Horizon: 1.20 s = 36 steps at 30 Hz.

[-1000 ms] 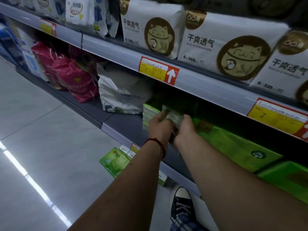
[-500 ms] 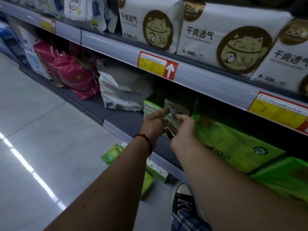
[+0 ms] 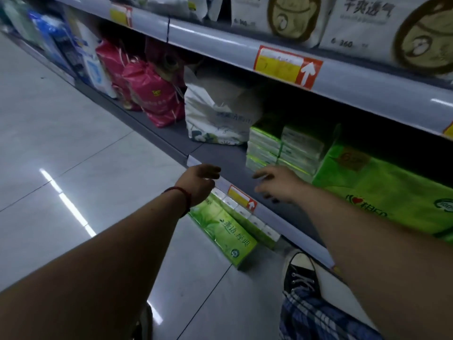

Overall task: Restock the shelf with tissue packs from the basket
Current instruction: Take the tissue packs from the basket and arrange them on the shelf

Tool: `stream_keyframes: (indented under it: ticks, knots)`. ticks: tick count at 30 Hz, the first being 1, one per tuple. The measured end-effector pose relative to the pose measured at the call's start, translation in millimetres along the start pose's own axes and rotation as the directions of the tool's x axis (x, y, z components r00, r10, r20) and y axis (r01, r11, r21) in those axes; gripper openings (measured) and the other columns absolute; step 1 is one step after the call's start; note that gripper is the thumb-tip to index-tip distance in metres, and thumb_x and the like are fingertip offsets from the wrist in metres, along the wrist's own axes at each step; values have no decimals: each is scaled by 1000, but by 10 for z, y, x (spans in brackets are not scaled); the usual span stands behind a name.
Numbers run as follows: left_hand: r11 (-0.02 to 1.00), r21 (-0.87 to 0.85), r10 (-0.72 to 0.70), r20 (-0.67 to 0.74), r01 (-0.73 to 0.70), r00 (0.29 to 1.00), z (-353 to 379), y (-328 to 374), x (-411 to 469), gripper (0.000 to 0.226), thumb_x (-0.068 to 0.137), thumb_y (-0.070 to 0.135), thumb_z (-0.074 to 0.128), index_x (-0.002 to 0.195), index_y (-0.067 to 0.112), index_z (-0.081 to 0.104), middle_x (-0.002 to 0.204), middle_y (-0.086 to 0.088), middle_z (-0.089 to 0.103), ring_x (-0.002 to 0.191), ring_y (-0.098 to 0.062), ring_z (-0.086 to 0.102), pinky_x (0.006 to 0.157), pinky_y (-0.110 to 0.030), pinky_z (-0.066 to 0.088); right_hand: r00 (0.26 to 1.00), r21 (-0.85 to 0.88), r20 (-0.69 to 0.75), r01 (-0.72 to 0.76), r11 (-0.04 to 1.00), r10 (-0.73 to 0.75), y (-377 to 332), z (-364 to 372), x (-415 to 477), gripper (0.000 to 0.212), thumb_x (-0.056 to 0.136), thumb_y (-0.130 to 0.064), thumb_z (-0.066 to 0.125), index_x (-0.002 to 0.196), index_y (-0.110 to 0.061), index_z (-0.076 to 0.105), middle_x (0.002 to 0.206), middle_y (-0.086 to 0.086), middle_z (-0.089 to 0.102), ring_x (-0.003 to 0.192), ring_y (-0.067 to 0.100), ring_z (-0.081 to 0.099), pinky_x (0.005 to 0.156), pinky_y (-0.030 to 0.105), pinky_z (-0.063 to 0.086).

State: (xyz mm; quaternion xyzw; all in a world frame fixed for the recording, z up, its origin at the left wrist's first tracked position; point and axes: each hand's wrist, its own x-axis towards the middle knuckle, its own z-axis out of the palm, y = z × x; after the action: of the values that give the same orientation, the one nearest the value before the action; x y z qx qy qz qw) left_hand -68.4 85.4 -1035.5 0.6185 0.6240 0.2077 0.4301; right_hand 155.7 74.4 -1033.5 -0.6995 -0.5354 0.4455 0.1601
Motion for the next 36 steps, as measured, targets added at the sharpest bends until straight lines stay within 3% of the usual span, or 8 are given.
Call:
stream_keyframes:
  ticks: [9, 12, 17, 21, 27, 30, 33, 36]
  knots:
    - [930, 299, -232, 30, 213, 972, 242, -1166, 548, 52, 96, 19, 67, 146, 15, 55, 149, -12, 53, 135, -31, 51, 107, -35, 42, 876, -516, 401, -26, 856, 268, 194, 954, 552, 46, 89, -28, 79, 122, 1, 62, 106, 18, 72, 76, 26, 70, 67, 34, 61]
    - [906, 339, -287, 52, 253, 957, 401, -1506, 738, 60, 89, 29, 70, 143, 8, 54, 147, -18, 50, 130, -39, 54, 106, -43, 47, 829, -613, 361, -134, 779, 427, 564, 1353, 479, 58, 103, -40, 56, 140, 5, 52, 131, 17, 59, 112, 35, 66, 93, 38, 54]
    - [913, 212, -366, 47, 349, 929, 568, -1763, 932, 72, 91, 21, 75, 151, 3, 39, 152, -20, 44, 137, -39, 48, 108, -39, 42, 839, -170, 152, -499, 850, 523, 956, 1629, 406, 31, 91, -33, 72, 95, -7, 56, 95, 11, 61, 81, 28, 62, 62, 31, 48]
    - [887, 72, -455, -20, 455, 890, 521, -1955, 871, 88, 87, 40, 79, 157, 10, 36, 155, -17, 34, 136, -41, 48, 112, -46, 45, 829, 99, 128, -557, 825, 544, 1030, 1683, 457, 37, 83, -12, 79, 109, -3, 54, 105, 14, 65, 96, 32, 65, 59, 31, 46]
    - [763, -386, -579, -53, 518, 814, 211, -2320, 547, 44, 84, 36, 82, 118, 13, 69, 107, -10, 72, 83, -22, 69, 60, -28, 45, 881, 185, 89, -473, 861, 465, 854, 1756, 437, 91, 84, -2, 75, 159, -23, 27, 142, 11, 52, 118, 33, 57, 81, 40, 57]
    - [692, -542, -599, -63, 476, 798, -34, -2268, 314, 54, 71, 43, 90, 107, 15, 62, 97, -10, 67, 77, -23, 64, 70, -31, 48, 931, 210, 53, -365, 907, 362, 612, 1693, 393, 87, 87, -2, 72, 159, -25, 29, 127, 6, 55, 95, 20, 54, 66, 28, 48]
    - [694, -569, -564, -50, 441, 824, -399, -2173, 105, 89, 49, 54, 95, 118, 6, 65, 98, -12, 74, 78, -26, 69, 70, -35, 53, 957, 213, 2, -283, 935, 289, 294, 1530, 272, 83, 87, -4, 72, 158, -23, 33, 115, 2, 53, 89, 16, 53, 81, 33, 53]
    - [724, -588, -479, -52, 361, 876, -807, -1713, -199, 72, 65, 49, 92, 119, 9, 65, 116, -12, 76, 92, -25, 72, 81, -40, 56, 975, 240, -40, -202, 949, 218, -92, 1255, 65, 84, 85, -3, 75, 157, -21, 36, 125, 10, 56, 95, 24, 59, 85, 36, 56]
